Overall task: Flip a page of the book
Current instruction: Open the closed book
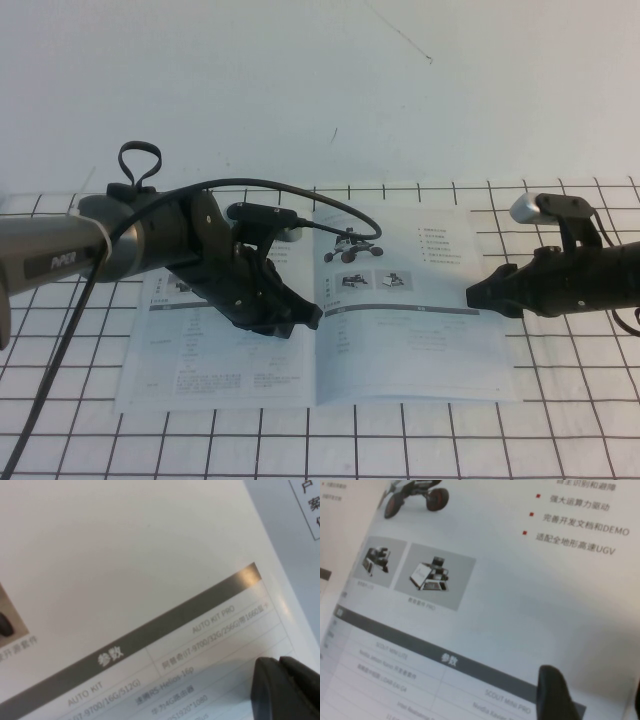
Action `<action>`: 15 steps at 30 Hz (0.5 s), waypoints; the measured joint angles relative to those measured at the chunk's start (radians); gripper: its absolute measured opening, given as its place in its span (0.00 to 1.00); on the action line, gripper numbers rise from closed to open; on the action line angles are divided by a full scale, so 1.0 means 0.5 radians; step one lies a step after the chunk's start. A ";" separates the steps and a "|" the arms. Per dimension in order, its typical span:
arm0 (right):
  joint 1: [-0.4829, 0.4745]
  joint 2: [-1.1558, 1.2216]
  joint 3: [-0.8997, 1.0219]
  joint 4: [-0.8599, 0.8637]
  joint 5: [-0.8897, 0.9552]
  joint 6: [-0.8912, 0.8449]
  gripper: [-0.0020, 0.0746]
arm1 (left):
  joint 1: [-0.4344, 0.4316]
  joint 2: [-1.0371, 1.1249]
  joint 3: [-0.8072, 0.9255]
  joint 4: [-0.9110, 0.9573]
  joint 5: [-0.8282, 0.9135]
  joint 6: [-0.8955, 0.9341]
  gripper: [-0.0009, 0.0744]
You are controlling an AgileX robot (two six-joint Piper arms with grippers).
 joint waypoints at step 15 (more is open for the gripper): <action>0.000 0.000 0.000 0.001 0.020 -0.019 0.47 | 0.000 0.000 0.000 0.000 0.000 0.000 0.01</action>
